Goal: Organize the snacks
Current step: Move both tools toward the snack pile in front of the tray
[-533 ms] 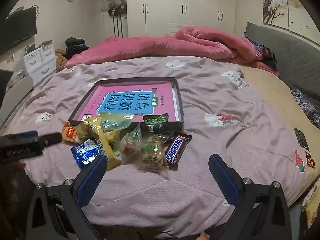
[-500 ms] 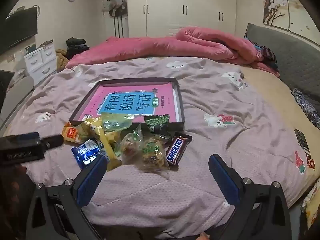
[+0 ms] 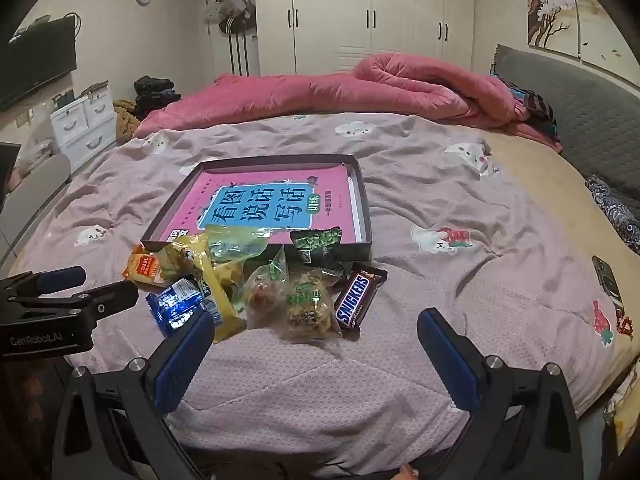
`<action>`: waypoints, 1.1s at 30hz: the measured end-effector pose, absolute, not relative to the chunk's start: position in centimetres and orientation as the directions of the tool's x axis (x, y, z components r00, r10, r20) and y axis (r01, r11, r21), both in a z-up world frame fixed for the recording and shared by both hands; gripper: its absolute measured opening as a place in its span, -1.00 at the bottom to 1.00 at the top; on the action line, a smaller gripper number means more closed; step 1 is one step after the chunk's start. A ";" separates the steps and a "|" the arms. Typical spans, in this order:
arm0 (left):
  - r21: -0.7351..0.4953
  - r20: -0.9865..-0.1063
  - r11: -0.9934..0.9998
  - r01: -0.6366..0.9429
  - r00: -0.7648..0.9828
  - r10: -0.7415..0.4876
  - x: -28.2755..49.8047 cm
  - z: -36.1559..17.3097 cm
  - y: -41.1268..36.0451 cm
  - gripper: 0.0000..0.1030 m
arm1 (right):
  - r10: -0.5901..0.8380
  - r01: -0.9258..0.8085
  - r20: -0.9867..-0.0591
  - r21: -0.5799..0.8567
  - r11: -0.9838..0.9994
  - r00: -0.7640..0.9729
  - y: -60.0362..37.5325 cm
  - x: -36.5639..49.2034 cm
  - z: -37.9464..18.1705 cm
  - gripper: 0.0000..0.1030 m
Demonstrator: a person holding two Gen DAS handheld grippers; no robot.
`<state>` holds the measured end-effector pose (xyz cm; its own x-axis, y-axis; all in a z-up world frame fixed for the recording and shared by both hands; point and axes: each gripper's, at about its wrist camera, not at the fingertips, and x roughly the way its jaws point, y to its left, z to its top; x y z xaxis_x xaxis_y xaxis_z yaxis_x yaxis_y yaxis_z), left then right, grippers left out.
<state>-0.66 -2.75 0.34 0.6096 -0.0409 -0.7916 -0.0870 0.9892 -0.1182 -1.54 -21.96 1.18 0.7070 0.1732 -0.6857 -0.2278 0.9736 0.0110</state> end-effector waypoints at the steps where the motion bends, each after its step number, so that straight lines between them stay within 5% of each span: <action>1: -0.127 -0.790 0.988 -0.082 0.611 -0.052 -0.7 0.0 -2.4 0.88 | 0.173 -0.227 -0.686 0.012 0.974 0.707 -21.9 -1.6 1.2 0.99; 33: -0.149 -0.793 0.987 -0.057 0.604 -0.084 -1.1 0.1 -2.5 0.88 | 0.177 -0.222 -0.680 0.022 0.975 0.711 -22.4 -1.7 1.4 0.98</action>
